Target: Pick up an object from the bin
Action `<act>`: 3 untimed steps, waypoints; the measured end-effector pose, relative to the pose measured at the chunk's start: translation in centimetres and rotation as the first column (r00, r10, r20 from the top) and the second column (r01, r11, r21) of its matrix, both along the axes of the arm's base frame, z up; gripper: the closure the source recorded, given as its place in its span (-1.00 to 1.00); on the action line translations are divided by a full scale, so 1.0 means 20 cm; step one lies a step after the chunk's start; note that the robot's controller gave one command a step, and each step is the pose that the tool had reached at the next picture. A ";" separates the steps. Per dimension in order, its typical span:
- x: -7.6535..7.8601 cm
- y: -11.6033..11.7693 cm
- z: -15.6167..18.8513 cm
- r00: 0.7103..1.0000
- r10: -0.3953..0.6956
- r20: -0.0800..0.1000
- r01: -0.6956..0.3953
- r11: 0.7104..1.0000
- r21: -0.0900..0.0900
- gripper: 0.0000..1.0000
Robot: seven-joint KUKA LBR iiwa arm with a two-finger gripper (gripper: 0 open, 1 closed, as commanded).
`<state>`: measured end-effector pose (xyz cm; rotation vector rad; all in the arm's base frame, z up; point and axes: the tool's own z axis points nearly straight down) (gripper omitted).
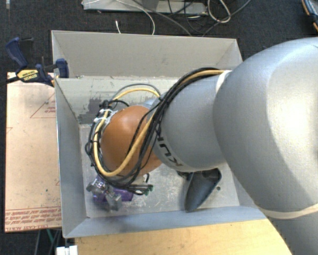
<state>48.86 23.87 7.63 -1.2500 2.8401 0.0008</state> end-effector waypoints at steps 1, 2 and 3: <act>0.00 0.00 0.00 1.000 0.000 0.000 0.000 1.000 0.000 1.00; -0.02 -0.01 0.10 1.000 -0.001 -0.016 0.001 1.000 -0.006 1.00; -0.01 0.00 0.26 1.000 -0.003 -0.009 0.002 1.000 -0.003 1.00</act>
Offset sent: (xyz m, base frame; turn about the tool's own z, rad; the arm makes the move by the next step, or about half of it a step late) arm 0.0002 -0.0001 0.0648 0.0001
